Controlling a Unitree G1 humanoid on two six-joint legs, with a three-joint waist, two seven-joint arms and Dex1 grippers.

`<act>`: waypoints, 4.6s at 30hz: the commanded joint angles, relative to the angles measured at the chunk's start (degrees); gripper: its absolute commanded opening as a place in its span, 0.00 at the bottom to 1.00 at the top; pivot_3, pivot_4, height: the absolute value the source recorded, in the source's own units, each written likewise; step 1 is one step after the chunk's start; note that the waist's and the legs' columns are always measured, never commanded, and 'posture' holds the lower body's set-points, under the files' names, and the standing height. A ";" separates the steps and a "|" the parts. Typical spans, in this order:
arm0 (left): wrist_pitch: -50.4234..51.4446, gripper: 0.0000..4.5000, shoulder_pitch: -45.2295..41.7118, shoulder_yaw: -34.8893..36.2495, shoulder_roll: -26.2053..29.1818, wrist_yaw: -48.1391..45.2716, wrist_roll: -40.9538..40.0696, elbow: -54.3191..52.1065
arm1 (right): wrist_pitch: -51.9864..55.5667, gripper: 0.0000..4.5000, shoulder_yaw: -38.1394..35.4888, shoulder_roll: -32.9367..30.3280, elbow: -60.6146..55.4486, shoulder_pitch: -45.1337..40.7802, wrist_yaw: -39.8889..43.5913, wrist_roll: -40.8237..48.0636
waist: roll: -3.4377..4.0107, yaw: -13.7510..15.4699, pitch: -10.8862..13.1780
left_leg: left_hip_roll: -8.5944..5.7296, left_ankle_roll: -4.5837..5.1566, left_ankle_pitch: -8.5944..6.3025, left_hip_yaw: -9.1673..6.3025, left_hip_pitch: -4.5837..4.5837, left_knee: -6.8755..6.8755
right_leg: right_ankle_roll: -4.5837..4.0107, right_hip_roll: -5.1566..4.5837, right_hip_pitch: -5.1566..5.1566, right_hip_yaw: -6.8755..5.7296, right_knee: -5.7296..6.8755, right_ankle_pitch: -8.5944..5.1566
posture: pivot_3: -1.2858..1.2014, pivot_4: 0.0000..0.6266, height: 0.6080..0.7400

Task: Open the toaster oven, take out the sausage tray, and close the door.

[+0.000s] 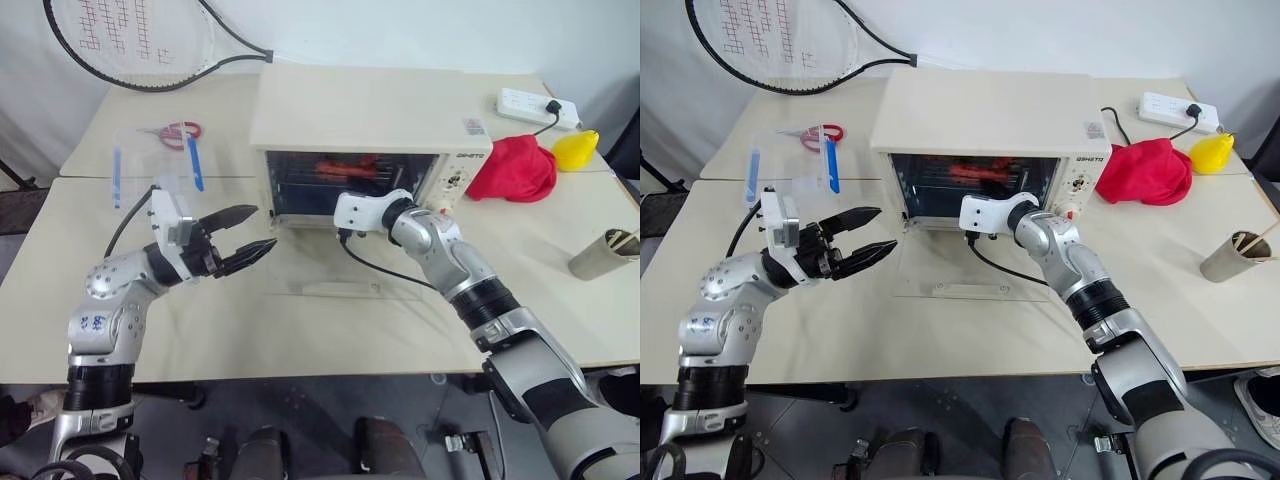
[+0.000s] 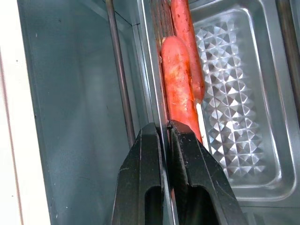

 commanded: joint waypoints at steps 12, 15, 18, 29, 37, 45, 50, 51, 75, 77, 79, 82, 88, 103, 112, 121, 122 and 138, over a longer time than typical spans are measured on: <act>-13.66 0.79 -23.67 -3.27 -3.50 -10.07 6.83 31.88 | -2.76 0.00 -2.31 -2.26 -6.62 -0.02 3.10 2.27 | 0.00 -0.61 0.00 | -0.03 0.00 0.02 -0.12 -0.47 0.06 | 0.00 -0.02 -0.18 -0.62 0.01 0.00 | 0.52 0.24 1.00; -16.43 0.79 -27.46 -2.88 -5.69 -9.19 8.45 40.22 | -3.38 0.00 -2.04 -3.91 -12.52 2.39 7.07 2.85 | -0.01 -0.54 0.00 | -0.06 0.01 0.03 -0.26 -0.54 0.09 | 0.00 -0.07 -0.16 -0.87 0.03 0.00 | 0.52 0.24 1.00; -17.86 0.79 -29.17 -2.51 -6.51 -9.87 9.11 43.19 | -1.18 0.00 -2.74 -4.55 -17.19 4.24 9.60 3.10 | -0.01 -0.85 0.01 | -0.07 0.04 0.04 -0.14 -0.55 0.13 | 0.00 -0.17 -0.16 -1.09 0.01 0.00 | 0.52 0.24 1.00; -18.27 0.79 -30.91 -1.82 -6.82 -11.29 9.74 46.07 | 6.86 0.00 -4.54 -5.93 -38.44 17.80 16.48 2.03 | -0.01 -0.78 0.00 | -0.08 0.00 0.15 -0.16 -0.54 0.13 | 0.00 -0.31 -0.17 -1.43 0.06 0.00 | 0.52 0.24 1.00; -18.43 0.79 -31.58 -1.78 -6.26 -12.74 10.18 47.94 | 10.29 0.00 -8.46 -9.64 -52.82 32.03 18.16 -0.45 | -0.01 0.73 0.00 | -0.14 0.00 0.16 -0.17 -0.54 0.14 | 0.00 -0.41 -0.16 -1.63 0.06 0.00 | 0.52 0.24 1.00; -17.72 0.79 -31.25 -1.74 -5.35 -15.22 10.58 48.68 | 8.59 0.00 -12.05 -11.95 -59.84 39.52 17.42 -1.03 | -0.02 2.28 0.01 | -0.15 0.04 0.16 -0.19 -0.57 0.41 | -0.08 -0.42 -0.06 -1.67 0.09 0.05 | 0.52 0.24 1.00; -14.62 0.79 -28.81 -0.98 -3.91 -14.81 9.75 45.58 | 6.54 0.00 -13.00 -13.08 -60.28 40.46 17.40 -1.09 | -0.02 2.19 0.01 | -0.15 0.03 0.16 -0.20 -0.58 0.44 | -0.09 -0.42 -0.06 -1.69 0.10 0.05 | 0.52 0.24 1.00; -13.67 0.79 -28.31 -0.74 -3.73 -14.48 9.38 44.69 | 6.16 0.00 -13.06 -13.25 -60.27 40.69 17.40 -0.98 | -0.02 2.16 0.01 | -0.14 0.04 0.16 -0.21 -0.58 0.43 | -0.09 -0.42 -0.06 -1.69 0.11 0.05 | 0.52 0.24 1.00; 77.12 0.79 -9.57 19.16 -8.78 24.54 -22.13 -5.83 | -5.99 0.00 -14.02 -15.91 -58.11 39.24 17.70 3.35 | -0.03 2.15 0.01 | -0.18 0.04 0.16 -0.54 -0.54 0.74 | -0.10 -0.60 0.05 -1.71 0.45 0.06 | 0.52 0.24 1.00; 77.12 0.70 -9.71 21.89 -11.12 28.17 -24.24 -4.69 | -6.47 0.00 -13.73 -16.08 -57.91 38.71 18.25 4.04 | -0.03 2.15 0.01 | -0.18 0.04 0.16 -0.53 -0.53 0.74 | -0.10 -0.61 0.05 -1.70 0.45 0.06 | 0.52 0.24 1.00; 77.12 0.60 -9.46 23.52 -12.56 32.13 -26.70 -2.74 | -7.03 0.00 -13.49 -16.25 -57.69 38.45 18.73 4.60 | -0.04 2.17 0.01 | -0.18 0.04 0.16 -0.56 -0.53 0.74 | -0.10 -0.62 0.05 -1.69 0.45 0.06 | 0.52 0.24 1.00; 77.12 0.41 -8.59 22.58 -11.78 35.43 -31.90 -0.89 | -7.66 0.00 -13.47 -16.18 -57.58 38.38 18.99 5.04 | -0.04 2.14 0.00 | -0.19 0.04 0.16 -0.64 -0.52 0.74 | -0.10 -0.63 0.05 -1.69 0.45 0.06 | 0.52 0.24 1.00; 77.12 0.04 -7.74 24.55 -13.65 47.50 -41.61 3.91 | -8.27 0.00 -13.38 -15.92 -57.74 38.63 19.34 5.38 | -0.04 2.20 0.00 | -0.23 0.04 0.16 -0.91 -0.51 0.74 | -0.11 -0.68 0.06 -1.69 0.47 0.06 | 0.52 0.24 1.00; 59.82 0.00 6.13 11.08 -11.42 78.37 -81.47 0.76 | -2.56 0.25 -16.40 -16.55 -60.65 41.86 27.52 19.34 | -0.05 2.31 -0.01 | -0.20 0.04 0.16 -1.04 -0.38 0.73 | -0.12 -0.78 0.21 -1.64 0.46 0.07 | 0.52 0.24 1.00; 56.36 0.00 14.59 14.72 -10.21 73.32 -81.47 -5.79 | -4.84 0.88 -22.27 -19.71 -58.41 45.12 28.67 26.93 | -0.05 2.33 -0.01 | -0.30 0.04 0.15 -1.08 0.24 0.45 | -0.15 -0.68 1.05 -1.80 -0.07 0.07 | 0.52 0.24 1.00; 48.56 0.00 36.16 23.36 -6.54 64.89 -81.47 -18.02 | -7.09 0.85 -32.98 -21.82 -44.40 51.46 38.99 49.98 | -0.06 2.24 -0.01 | -0.21 0.07 0.16 -0.93 0.52 0.06 | -0.19 -0.72 1.19 -1.71 -0.38 0.04 | 0.52 0.24 1.00; 47.06 0.00 37.59 24.05 -7.24 64.58 -81.47 -19.42 | -7.62 0.78 -33.34 -21.85 -42.36 51.06 39.32 50.27 | -0.06 2.29 -0.02 | -0.20 0.07 0.17 -0.94 0.57 0.07 | -0.25 -0.73 1.28 -1.72 -0.40 0.08 | 0.52 0.24 1.00; 25.01 0.00 57.32 30.53 -25.50 63.18 -81.47 -33.38 | -1.35 0.00 -26.88 -20.14 -14.84 39.93 49.98 51.93 | 0.06 2.35 -0.02 | -0.13 0.22 0.05 -1.04 0.86 0.05 | -0.32 -0.77 1.84 -1.88 -1.16 0.11 | 0.52 0.24 1.00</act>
